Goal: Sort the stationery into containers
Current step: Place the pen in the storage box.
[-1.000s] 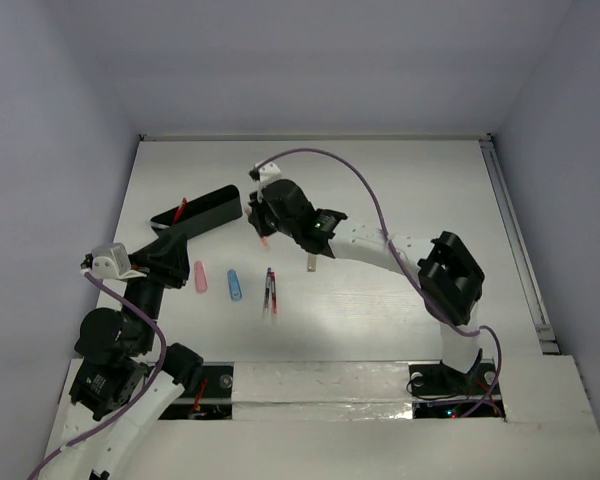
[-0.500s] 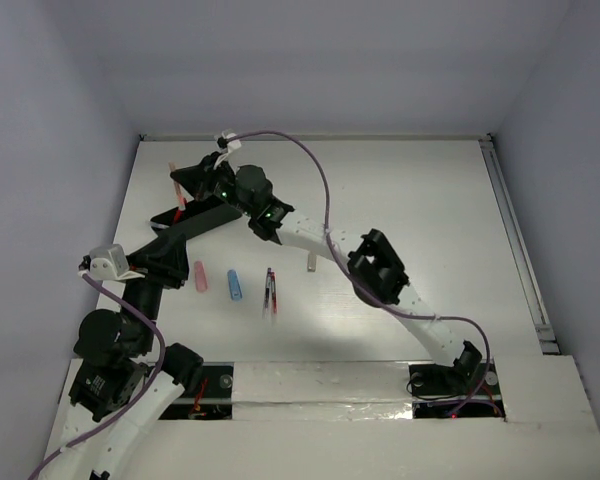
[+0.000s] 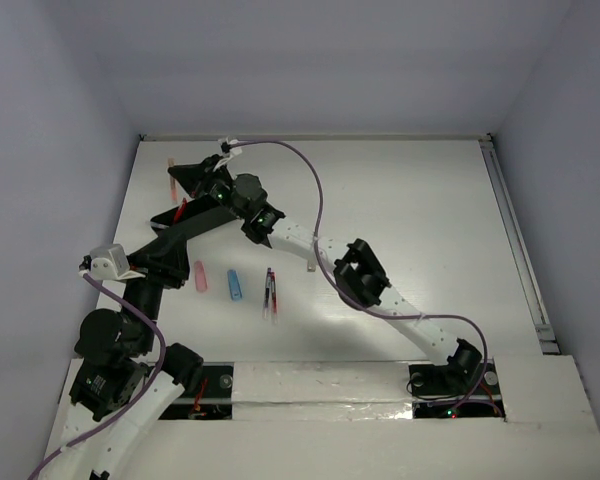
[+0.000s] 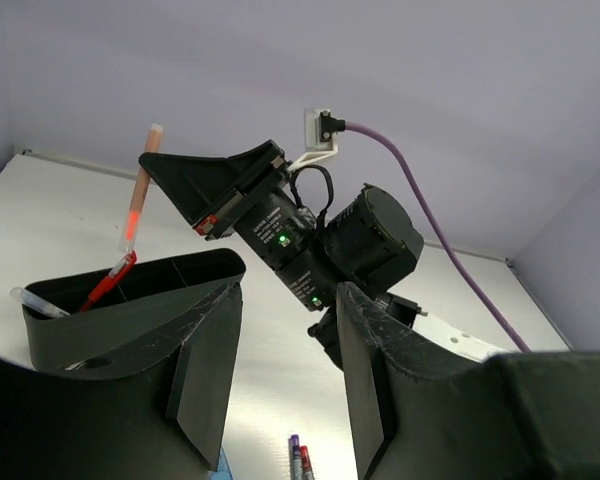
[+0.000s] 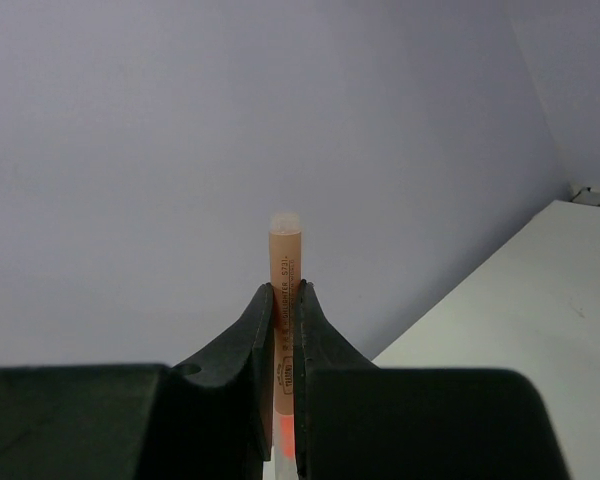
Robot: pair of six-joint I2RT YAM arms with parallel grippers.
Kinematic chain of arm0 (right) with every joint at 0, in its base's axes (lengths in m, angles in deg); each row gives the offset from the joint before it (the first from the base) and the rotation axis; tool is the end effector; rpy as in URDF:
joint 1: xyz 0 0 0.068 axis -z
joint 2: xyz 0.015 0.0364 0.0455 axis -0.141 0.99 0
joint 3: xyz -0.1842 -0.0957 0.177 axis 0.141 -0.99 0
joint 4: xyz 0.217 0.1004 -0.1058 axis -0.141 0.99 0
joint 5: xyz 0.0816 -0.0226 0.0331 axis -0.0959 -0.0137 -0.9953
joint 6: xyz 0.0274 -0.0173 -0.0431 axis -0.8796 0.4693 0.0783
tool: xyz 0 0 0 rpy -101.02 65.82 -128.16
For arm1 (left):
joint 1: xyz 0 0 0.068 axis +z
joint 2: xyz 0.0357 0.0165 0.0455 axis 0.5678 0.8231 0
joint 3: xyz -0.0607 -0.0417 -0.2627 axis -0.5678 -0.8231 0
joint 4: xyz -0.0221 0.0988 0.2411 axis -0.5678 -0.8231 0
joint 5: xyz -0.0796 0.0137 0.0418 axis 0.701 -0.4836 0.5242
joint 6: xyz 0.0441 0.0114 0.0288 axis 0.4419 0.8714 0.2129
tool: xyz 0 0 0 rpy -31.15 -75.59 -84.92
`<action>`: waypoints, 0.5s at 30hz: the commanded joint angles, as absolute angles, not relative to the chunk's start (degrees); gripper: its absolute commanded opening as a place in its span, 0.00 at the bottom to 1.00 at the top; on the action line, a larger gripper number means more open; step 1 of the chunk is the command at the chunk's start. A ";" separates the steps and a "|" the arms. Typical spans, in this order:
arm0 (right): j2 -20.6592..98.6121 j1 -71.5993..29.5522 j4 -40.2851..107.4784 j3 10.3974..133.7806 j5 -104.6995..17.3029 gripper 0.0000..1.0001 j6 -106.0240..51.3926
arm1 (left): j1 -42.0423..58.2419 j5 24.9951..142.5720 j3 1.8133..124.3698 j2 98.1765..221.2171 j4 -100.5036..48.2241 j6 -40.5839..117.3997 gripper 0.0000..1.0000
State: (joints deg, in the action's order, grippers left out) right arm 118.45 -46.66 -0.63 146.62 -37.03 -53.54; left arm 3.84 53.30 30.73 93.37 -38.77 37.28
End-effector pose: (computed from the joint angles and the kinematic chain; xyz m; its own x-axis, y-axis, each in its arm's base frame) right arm 0.3580 0.5080 0.2594 -0.2593 0.5777 -0.7740 -0.8163 0.2973 0.4953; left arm 0.0409 -0.0088 0.3689 0.2524 -0.3872 -0.8868 0.2297 0.9142 -0.3338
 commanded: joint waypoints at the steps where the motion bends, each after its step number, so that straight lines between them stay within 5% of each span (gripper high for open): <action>1: 120.49 -47.17 -5.41 149.74 -33.86 0.00 -52.77 | 3.49 53.02 30.39 92.73 -36.42 37.07 0.40; 15: 123.83 -49.28 -4.26 149.82 -32.54 0.00 -49.51 | 3.49 52.58 30.39 92.46 -36.42 36.98 0.40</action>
